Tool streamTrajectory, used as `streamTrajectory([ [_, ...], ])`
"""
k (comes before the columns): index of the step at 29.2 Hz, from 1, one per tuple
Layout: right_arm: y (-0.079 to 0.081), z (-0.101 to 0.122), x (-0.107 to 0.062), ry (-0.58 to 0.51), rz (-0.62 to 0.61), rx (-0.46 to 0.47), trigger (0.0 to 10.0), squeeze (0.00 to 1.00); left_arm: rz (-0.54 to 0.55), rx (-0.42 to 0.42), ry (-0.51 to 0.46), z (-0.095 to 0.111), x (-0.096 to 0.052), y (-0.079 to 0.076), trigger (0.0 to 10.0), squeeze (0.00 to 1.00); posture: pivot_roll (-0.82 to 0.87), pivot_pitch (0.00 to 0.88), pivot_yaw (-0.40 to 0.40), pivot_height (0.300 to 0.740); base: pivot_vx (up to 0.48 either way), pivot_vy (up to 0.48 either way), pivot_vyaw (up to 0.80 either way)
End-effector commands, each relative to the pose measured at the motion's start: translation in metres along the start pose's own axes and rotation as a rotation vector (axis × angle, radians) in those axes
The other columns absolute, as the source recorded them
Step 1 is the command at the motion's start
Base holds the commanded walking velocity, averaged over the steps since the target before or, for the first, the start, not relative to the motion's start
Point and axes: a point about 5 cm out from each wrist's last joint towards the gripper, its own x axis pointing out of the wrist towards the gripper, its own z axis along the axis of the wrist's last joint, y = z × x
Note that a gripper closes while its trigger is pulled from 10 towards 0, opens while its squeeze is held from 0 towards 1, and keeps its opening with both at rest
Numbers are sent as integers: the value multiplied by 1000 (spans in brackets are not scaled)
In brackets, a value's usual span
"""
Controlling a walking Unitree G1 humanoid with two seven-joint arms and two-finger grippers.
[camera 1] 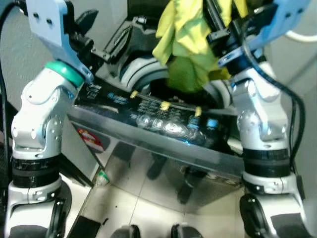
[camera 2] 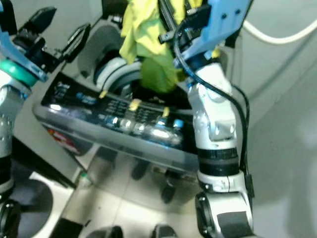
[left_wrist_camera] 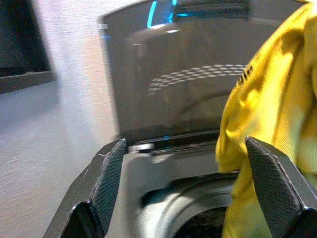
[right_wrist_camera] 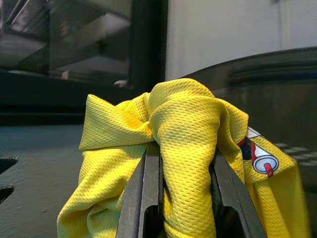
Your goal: Clothes washing
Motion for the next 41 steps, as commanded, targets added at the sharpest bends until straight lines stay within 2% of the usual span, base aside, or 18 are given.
streamTrajectory([
  [1, 3, 3, 1, -19, 12, -2, 10000, 0, 9, 0, 16, -2, 0, 0, 10000, 0, 60, 67, 30, 740, 0, 409, 0],
  [6, 3, 3, 1, -17, 9, -1, 10000, 0, 25, 0, 16, -3, 1, 3, 10000, 0, 60, 67, 30, 740, 0, 480, 0],
  [25, 3, 0, -1, -5, 1, -15, 10000, 0, 20, 41, 30, -7, 1, 2, 10000, 0, 59, 51, 32, 740, 0, 0, 0],
  [31, -2, -5, -1, 26, -46, -90, 10000, 0, 28, 58, 59, -13, 1, 4, 10000, 0, 59, 44, 32, 740, 0, 0, 0],
  [36, 0, -17, 10, 85, -73, -114, 10000, 0, -55, 27, 82, -21, 5, -9, 10000, 0, 59, 50, 35, 740, 0, 0, 0],
  [38, 9, -29, 24, 126, -64, -117, 10000, 0, -132, 18, 111, -28, 8, -20, 10000, 0, 55, 70, 33, 740, 0, 0, 0],
  [40, 12, -34, 29, 142, -60, -121, 10000, 0, -153, 21, 122, -31, 9, -23, 10000, 0, 55, 70, 33, 740, 0, 0, 0],
  [41, 15, -43, 37, 180, -68, -153, 10000, 0, -182, 9, 141, -34, 9, -27, 10000, 0, 63, 85, 26, 740, 0, 0, 0],
])
